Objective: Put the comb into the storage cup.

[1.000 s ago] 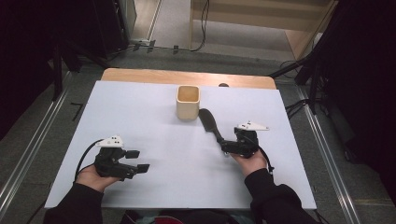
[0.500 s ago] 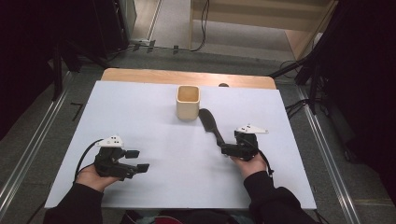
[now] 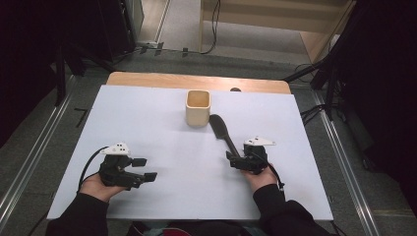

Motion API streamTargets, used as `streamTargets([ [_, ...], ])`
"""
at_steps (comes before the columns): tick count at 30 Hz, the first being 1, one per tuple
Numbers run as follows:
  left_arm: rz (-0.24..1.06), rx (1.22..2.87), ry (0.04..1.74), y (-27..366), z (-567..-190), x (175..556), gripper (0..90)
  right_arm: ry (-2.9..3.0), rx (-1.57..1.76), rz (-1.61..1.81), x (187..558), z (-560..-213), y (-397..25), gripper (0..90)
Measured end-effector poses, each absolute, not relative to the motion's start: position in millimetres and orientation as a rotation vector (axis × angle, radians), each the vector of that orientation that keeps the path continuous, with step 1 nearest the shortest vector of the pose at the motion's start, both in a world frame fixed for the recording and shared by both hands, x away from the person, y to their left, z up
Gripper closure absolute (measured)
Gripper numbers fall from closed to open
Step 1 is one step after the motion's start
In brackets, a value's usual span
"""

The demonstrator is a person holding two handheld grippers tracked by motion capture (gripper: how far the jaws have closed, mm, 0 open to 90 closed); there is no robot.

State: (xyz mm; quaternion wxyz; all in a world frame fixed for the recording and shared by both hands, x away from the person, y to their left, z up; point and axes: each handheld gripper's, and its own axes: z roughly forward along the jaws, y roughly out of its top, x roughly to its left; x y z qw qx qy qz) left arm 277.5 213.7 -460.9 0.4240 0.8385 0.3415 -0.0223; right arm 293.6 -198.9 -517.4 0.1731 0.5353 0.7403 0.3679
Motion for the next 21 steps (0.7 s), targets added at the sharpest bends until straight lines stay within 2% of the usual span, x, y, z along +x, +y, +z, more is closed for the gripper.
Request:
streamTargets([
  [6,-0.055,2.102,0.853,213.7,-460.9,277.5,25.5,2.115,1.518,0.985,293.7,-521.7,-195.5,22.2],
  [18,-0.057,2.102,0.852,213.6,-460.8,277.6,25.5,2.082,1.497,0.908,290.6,-521.4,-189.3,38.6],
  [21,-0.054,2.107,0.852,213.4,-460.4,277.4,25.5,2.089,1.485,0.918,289.8,-521.2,-188.6,45.1],
])
